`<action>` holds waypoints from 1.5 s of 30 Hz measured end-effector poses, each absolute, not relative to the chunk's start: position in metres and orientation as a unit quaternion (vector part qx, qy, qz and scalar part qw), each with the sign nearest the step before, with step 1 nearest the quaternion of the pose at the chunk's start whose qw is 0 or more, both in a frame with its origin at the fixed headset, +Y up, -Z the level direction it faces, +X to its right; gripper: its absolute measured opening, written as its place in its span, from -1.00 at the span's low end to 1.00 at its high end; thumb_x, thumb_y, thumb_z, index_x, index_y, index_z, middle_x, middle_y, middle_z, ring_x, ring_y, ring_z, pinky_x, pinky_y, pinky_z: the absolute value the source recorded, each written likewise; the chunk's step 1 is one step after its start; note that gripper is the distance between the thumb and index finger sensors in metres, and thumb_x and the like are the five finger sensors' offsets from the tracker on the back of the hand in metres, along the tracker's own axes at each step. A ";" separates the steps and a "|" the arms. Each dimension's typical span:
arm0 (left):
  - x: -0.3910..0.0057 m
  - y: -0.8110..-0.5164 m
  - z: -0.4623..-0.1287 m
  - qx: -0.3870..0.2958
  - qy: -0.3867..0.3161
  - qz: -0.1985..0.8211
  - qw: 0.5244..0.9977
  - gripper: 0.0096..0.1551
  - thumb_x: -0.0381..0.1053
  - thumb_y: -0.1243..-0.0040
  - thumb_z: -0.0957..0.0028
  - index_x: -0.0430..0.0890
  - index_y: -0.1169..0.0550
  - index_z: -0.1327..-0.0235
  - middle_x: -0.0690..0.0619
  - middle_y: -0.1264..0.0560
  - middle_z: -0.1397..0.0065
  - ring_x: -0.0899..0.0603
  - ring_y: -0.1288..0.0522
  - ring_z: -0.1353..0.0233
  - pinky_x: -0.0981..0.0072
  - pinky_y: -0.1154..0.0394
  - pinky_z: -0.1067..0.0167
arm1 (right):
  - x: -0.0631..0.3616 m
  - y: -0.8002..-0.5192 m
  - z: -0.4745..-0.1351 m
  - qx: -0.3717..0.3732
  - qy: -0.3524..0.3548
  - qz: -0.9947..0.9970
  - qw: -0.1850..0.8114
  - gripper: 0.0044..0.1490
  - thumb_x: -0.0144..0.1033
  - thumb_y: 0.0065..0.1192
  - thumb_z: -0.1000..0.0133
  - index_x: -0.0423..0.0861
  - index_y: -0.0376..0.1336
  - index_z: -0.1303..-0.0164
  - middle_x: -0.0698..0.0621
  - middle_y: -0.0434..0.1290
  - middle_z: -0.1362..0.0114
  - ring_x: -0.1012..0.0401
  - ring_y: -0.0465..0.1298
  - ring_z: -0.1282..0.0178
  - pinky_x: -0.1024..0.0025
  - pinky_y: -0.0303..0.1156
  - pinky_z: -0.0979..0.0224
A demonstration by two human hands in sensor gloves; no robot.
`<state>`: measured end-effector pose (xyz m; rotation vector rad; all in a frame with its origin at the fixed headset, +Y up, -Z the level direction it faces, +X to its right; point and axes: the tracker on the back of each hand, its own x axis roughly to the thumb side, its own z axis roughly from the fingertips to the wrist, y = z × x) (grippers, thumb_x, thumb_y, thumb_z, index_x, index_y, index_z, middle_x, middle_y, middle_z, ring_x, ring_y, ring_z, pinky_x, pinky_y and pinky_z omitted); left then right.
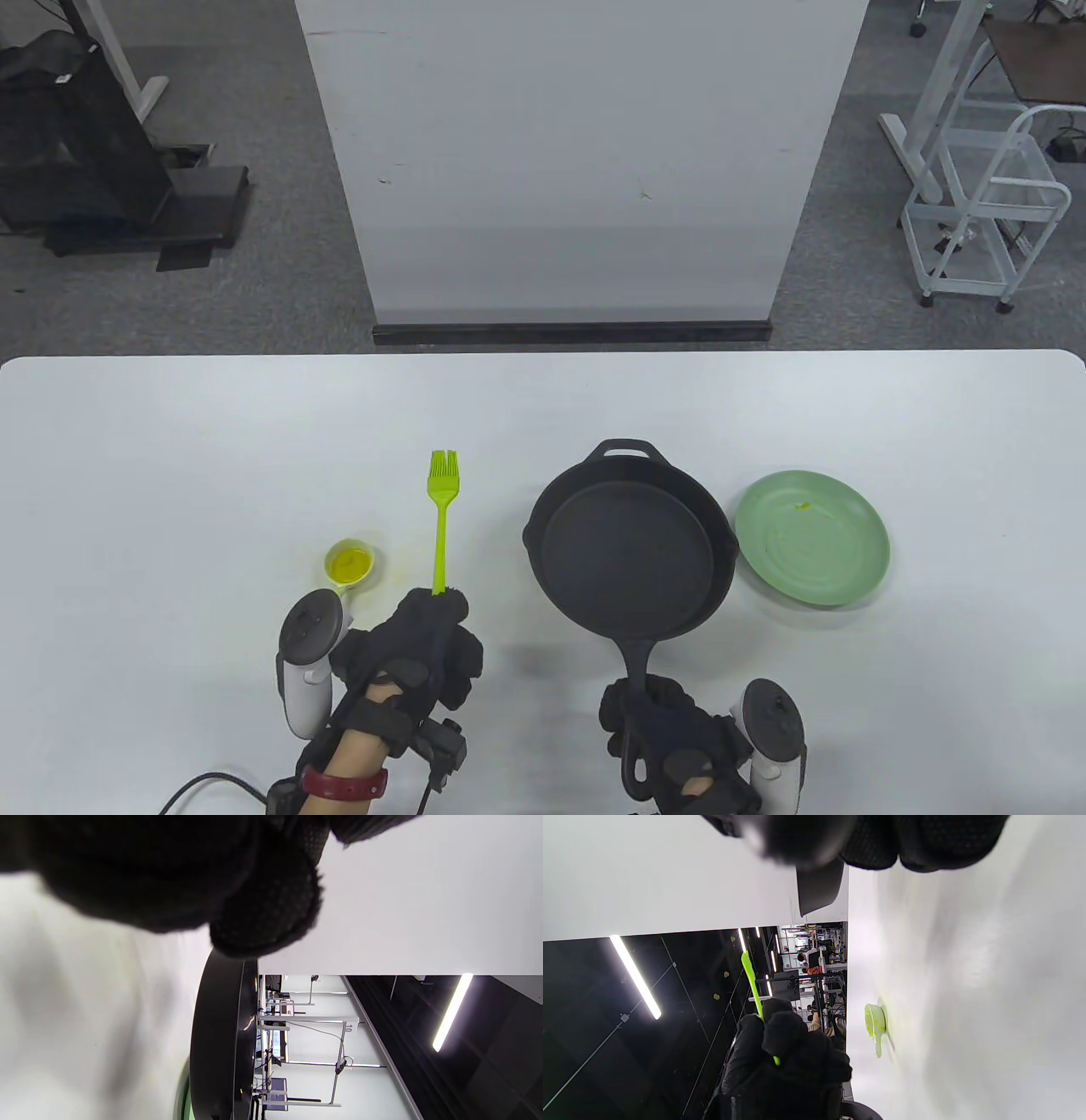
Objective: Brush oil on frying pan surface
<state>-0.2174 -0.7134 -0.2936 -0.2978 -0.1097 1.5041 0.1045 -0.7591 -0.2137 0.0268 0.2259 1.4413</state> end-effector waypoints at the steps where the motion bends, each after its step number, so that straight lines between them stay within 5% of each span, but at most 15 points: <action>1: -0.219 -0.717 -0.292 -0.137 -0.049 0.680 0.719 -0.46 0.16 0.11 -0.02 -0.20 -0.33 -0.06 0.05 -0.70 0.24 -0.17 -0.66 0.50 0.00 -0.62 0.42 | 0.105 -0.760 -0.214 0.010 0.102 0.660 0.744 -0.38 -0.10 0.10 -0.02 -0.31 0.20 -0.07 -0.36 0.30 -0.22 -0.29 0.36 -0.16 0.12 0.44 -0.07; 13: -0.221 -0.722 -0.283 -0.132 -0.052 0.652 0.745 -0.47 0.15 0.12 -0.03 -0.20 -0.33 -0.06 0.03 -0.70 0.22 -0.18 -0.66 0.48 -0.02 -0.61 0.40 | 0.100 -0.768 -0.223 0.022 0.130 0.649 0.749 -0.37 -0.10 0.07 -0.05 -0.30 0.17 -0.12 -0.35 0.27 -0.26 -0.28 0.32 -0.22 0.07 0.41 -0.13; 27: -0.222 -0.719 -0.282 -0.137 -0.061 0.661 0.735 -0.47 0.16 0.13 -0.03 -0.20 -0.33 -0.06 0.04 -0.70 0.22 -0.17 -0.66 0.47 -0.01 -0.62 0.40 | 0.080 -0.742 -0.246 0.012 0.118 0.714 0.690 -0.36 -0.08 -0.01 -0.04 -0.27 0.15 -0.16 -0.32 0.26 -0.28 -0.25 0.34 -0.23 0.12 0.43 -0.15; 45: -0.225 -0.720 -0.282 -0.141 -0.051 0.670 0.727 -0.47 0.16 0.13 -0.03 -0.20 -0.34 -0.06 0.04 -0.70 0.23 -0.17 -0.66 0.47 -0.02 -0.62 0.40 | 0.050 -0.766 -0.271 -0.024 0.159 0.709 0.687 -0.34 -0.06 -0.05 -0.05 -0.26 0.13 -0.18 -0.31 0.25 -0.29 -0.24 0.34 -0.25 0.15 0.44 -0.16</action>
